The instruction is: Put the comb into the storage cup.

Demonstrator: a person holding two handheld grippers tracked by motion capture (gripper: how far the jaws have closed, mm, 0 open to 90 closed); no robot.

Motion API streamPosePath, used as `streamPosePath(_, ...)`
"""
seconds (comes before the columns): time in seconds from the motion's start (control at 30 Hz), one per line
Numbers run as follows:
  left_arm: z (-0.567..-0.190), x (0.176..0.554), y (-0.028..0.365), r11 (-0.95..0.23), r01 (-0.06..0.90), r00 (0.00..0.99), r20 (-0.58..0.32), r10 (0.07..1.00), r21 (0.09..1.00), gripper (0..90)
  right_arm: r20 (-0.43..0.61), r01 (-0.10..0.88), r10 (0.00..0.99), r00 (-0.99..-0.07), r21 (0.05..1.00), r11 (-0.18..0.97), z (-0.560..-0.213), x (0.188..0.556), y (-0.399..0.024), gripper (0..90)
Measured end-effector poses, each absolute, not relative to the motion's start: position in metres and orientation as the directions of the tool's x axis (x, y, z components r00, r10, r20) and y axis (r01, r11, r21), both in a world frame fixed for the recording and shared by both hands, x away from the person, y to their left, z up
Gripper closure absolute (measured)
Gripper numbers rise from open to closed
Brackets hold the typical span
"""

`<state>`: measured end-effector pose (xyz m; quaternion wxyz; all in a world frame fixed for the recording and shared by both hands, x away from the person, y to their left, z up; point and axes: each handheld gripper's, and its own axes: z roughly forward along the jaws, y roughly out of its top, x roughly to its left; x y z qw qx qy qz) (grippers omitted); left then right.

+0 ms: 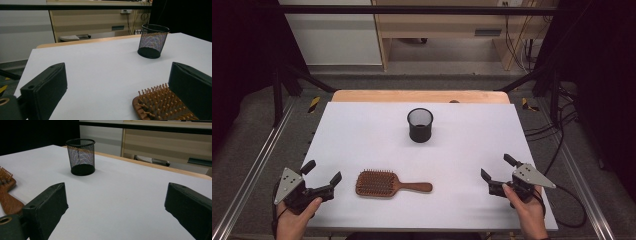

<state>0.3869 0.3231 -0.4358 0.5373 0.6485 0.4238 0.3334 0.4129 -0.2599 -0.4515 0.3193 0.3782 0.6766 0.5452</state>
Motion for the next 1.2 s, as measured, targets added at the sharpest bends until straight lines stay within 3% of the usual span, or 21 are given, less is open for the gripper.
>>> streamPosePath(0.33,-0.443,0.392,0.325,-0.079,0.277,0.415,-0.045,0.909,0.958,3.8,-0.025,0.169,0.861,-0.508,0.977,0.128,-0.452,0.413,-0.259,4.3)
streamPosePath(0.77,-0.447,0.394,0.321,-0.114,0.312,0.425,-0.031,0.905,0.943,8.6,-0.025,0.175,0.861,-0.508,0.976,0.132,-0.453,0.413,-0.258,4.3)
streamPosePath(0.8,-0.448,0.395,0.320,-0.115,0.321,0.428,-0.036,0.903,0.940,15.6,-0.025,0.175,0.861,-0.507,0.976,0.131,-0.453,0.413,-0.258,4.3)
streamPosePath(0.83,-0.448,0.395,0.320,-0.124,0.327,0.429,-0.031,0.903,0.937,15.6,-0.025,0.175,0.861,-0.507,0.976,0.131,-0.453,0.413,-0.258,4.3)
streamPosePath(1.07,-0.451,0.395,0.313,-0.176,0.394,0.456,-0.026,0.889,0.902,45.2,-0.025,0.177,0.861,-0.507,0.975,0.133,-0.453,0.413,-0.258,4.3)
streamPosePath(1.2,-0.451,0.396,0.311,-0.178,0.443,0.450,-0.047,0.892,0.879,66.3,-0.028,0.180,0.861,-0.508,0.974,0.137,-0.453,0.413,-0.257,4.3)
